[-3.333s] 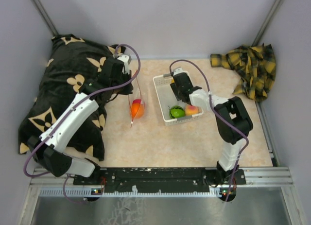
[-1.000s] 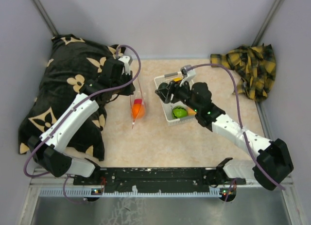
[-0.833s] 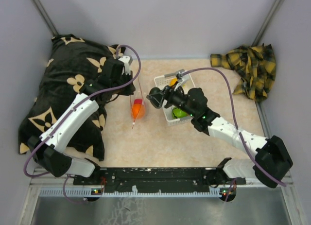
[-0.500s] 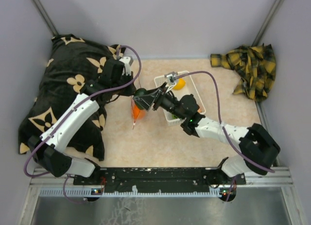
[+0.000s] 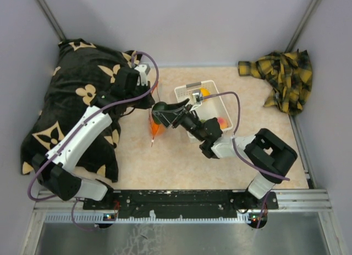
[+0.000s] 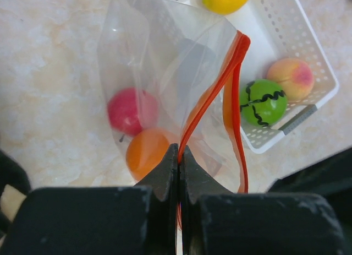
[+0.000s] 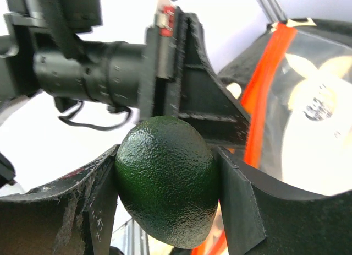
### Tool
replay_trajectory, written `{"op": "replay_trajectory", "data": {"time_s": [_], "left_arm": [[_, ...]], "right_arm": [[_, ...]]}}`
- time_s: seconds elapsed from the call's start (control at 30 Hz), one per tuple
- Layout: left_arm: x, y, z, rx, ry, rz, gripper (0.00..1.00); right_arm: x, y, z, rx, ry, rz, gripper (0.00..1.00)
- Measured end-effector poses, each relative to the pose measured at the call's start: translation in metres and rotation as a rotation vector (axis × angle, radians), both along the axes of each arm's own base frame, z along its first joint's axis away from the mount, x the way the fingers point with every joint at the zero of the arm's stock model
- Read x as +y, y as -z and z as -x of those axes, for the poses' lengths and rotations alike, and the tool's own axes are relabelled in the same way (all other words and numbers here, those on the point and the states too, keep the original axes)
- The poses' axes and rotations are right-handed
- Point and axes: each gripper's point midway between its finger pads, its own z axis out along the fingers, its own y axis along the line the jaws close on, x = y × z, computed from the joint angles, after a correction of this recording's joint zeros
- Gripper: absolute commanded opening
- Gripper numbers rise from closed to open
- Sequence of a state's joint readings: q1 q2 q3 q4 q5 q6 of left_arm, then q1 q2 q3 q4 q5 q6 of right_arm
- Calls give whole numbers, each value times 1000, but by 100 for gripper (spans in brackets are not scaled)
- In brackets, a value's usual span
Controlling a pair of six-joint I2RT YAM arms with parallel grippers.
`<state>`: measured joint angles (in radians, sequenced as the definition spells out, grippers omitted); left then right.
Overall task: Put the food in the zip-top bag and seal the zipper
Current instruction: Place the fake fruit in the zipper food storage bag.
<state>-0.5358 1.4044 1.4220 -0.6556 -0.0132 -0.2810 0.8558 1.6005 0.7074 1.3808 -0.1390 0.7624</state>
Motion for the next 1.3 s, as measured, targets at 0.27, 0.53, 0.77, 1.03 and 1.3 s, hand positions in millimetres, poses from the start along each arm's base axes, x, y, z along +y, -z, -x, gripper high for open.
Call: {"op": "replay_trajectory", "data": {"time_s": [0.27, 0.53, 0.77, 1.03, 1.3], "left_arm": [[-7, -12, 10, -6, 47, 62, 0], [-11, -14, 13, -1, 73, 79, 0], [-15, -15, 17, 9, 102, 96, 0], [-19, -14, 20, 19, 125, 107, 0], [-19, -13, 20, 22, 127, 106, 0]], "right_arm": [[-4, 51, -15, 56, 82, 52, 35], [-9, 68, -26, 54, 159, 114, 36], [-4, 81, -39, 91, 201, 238, 46], [-1, 88, -48, 95, 230, 338, 69], [-3, 93, -48, 90, 239, 401, 77]]}}
